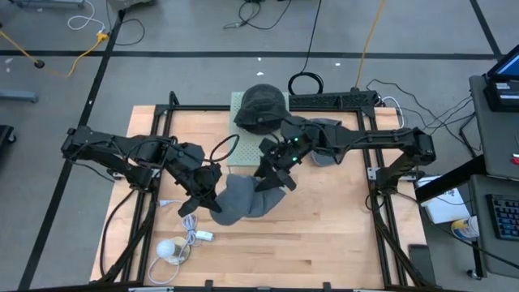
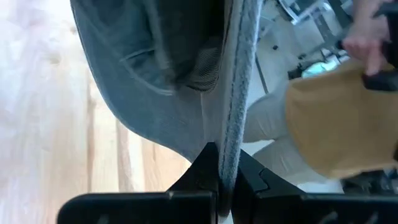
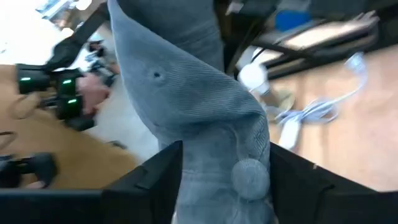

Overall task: Pick & Place hat
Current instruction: Put the left gray cap on the shelf

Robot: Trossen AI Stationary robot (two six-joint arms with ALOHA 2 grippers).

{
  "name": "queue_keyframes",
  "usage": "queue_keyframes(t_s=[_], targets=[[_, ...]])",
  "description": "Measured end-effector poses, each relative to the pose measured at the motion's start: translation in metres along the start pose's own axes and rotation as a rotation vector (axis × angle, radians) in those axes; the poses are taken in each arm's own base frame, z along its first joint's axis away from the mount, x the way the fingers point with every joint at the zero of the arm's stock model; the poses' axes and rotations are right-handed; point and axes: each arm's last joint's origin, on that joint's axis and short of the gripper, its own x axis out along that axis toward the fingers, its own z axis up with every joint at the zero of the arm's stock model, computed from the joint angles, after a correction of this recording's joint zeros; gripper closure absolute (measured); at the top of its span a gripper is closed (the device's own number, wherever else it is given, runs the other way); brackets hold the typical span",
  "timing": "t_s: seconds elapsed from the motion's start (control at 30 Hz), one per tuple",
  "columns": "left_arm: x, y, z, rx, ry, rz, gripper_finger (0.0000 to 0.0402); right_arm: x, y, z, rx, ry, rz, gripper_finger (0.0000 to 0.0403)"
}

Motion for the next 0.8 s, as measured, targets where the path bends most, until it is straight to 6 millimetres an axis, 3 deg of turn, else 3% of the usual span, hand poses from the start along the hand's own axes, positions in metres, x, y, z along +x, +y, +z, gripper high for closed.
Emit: queue_keyframes(t_s=[0.37,0.53,0.8], targets=[[-0.001,0.002,0.001,-0.016,-0.013,0.020,0.0394,-0.004,0.014,-0.002,0.105,0.081,0.155,0.0391],[-0.001,0.002,0.002,-0.024,-0.015,0.019,0.0389,-0.015,0.034,0.000,0.088,0.059,0.186,0.0398],[-0.006,0.010,0.006,-0.129,-0.046,0.038,0.0290,-0.040,0.063,0.004,0.135,0.029,0.225,0.0401]])
